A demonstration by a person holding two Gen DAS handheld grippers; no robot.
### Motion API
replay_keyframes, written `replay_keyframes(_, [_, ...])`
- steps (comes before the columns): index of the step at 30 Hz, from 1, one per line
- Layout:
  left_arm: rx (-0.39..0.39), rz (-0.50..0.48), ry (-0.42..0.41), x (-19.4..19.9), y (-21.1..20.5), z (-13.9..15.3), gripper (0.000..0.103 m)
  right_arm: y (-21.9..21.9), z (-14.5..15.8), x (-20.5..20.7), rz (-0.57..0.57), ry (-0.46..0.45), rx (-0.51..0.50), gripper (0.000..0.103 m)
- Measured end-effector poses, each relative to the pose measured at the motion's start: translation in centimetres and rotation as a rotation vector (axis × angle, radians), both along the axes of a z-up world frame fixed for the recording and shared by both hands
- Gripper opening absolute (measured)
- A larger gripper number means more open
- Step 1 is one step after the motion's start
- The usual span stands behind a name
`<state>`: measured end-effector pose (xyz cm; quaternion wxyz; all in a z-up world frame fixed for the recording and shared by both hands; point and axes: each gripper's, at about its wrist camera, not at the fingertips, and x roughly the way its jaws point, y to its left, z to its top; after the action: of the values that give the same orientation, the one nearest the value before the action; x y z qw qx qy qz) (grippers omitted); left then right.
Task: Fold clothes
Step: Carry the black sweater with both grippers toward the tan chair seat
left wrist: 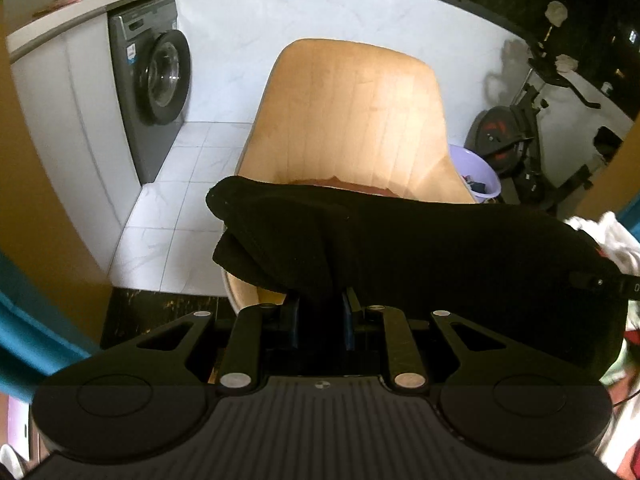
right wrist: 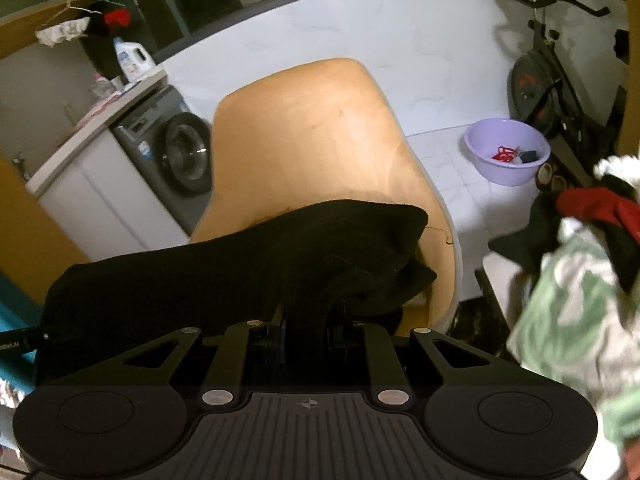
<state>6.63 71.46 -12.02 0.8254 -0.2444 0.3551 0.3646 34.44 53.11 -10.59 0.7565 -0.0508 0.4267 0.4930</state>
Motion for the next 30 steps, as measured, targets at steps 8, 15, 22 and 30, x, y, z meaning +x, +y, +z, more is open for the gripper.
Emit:
replay_keyframes(8, [-0.029, 0.021, 0.046, 8.4, 9.2, -4.3, 0.021, 11.9, -5.8, 9.4, 0.034, -0.008, -0.058, 0.015])
replay_keyframes(15, [-0.107, 0.076, 0.116, 15.0, 16.6, -8.1, 0.021, 21.1, -10.2, 16.6, 0.059, 0.06, -0.143, 0.015])
replay_keyframes(22, [-0.151, 0.072, 0.183, 19.3, 21.1, -12.5, 0.021, 27.9, -15.7, 22.4, 0.099, 0.082, -0.218, 0.015])
replay_keyframes(30, [-0.24, 0.089, 0.216, 19.5, 24.3, -15.2, 0.022, 31.2, -19.7, 24.4, 0.114, 0.113, -0.266, 0.015])
